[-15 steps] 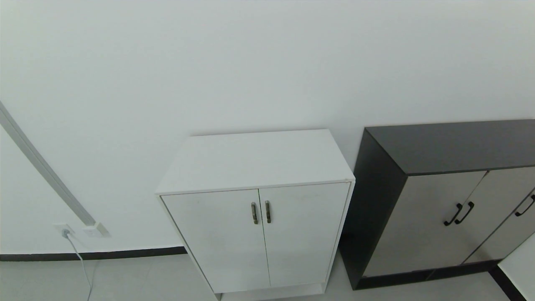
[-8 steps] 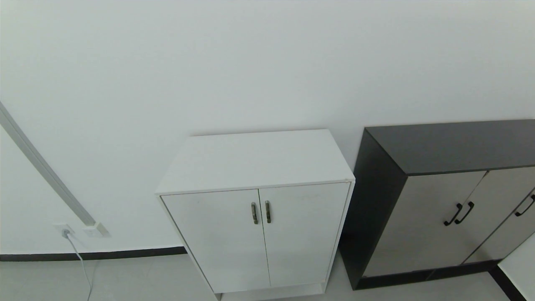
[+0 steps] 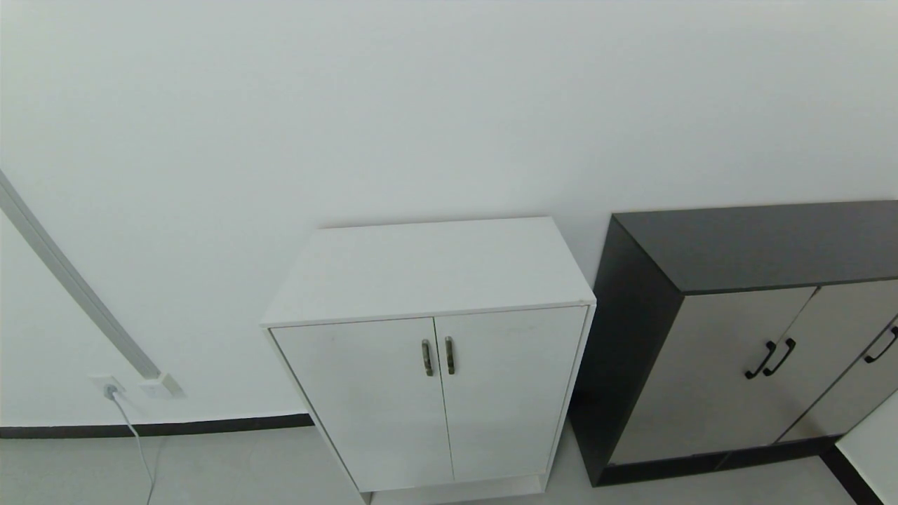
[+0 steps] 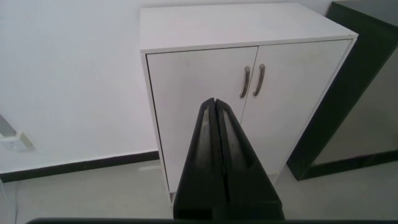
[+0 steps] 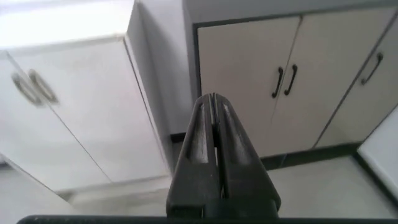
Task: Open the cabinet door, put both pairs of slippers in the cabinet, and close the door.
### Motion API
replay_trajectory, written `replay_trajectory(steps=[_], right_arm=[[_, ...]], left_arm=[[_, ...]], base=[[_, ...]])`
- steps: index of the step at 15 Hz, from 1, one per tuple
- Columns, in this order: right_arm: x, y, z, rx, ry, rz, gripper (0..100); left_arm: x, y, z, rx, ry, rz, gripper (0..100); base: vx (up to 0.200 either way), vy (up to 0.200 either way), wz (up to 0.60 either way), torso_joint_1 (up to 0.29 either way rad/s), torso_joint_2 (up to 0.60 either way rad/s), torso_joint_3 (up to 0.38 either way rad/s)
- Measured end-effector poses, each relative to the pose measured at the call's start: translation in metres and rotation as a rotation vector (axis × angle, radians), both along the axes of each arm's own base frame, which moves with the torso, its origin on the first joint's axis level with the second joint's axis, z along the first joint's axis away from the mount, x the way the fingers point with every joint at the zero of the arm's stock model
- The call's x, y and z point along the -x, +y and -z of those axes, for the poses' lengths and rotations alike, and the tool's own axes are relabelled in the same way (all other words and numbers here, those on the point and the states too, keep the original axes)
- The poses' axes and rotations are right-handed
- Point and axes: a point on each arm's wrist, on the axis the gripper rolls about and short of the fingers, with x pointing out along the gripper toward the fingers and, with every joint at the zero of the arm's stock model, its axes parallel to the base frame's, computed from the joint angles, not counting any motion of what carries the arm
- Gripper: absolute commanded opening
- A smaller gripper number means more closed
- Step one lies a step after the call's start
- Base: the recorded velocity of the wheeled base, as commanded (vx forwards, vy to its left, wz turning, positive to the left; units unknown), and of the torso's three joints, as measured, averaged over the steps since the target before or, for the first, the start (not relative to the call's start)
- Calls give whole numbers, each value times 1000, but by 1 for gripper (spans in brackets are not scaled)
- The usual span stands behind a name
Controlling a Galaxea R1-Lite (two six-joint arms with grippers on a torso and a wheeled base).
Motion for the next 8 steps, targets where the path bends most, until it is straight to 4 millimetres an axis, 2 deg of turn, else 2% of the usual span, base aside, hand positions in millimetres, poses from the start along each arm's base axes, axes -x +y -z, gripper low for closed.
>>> replay_trajectory(steps=[8], right_arm=[[0,0,0,10,-5,-3,0]], left_arm=[[0,0,0,0,0,0,0]], base=[[0,0,0,0,0,0]])
